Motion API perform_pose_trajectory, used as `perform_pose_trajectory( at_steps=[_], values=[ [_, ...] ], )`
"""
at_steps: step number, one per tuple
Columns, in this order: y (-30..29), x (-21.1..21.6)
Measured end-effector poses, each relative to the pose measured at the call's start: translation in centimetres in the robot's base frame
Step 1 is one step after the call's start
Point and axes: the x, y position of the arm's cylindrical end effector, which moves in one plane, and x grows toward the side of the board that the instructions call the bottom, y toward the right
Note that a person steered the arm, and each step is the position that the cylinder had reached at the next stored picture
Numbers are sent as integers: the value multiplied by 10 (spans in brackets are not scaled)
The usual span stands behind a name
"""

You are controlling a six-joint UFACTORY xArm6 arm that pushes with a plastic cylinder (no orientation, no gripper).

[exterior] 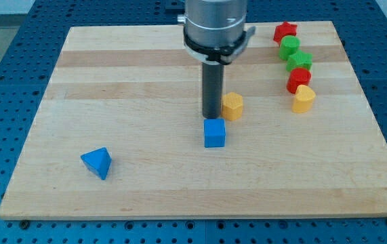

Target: Move the yellow hexagon diagonal to the yellow heart

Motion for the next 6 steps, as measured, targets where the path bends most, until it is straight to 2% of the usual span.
perform_pose_trajectory(
  at_steps=[1,2,4,6],
  values=[
    [-19,-21],
    [3,-21],
    [46,15],
    [90,26]
  ],
)
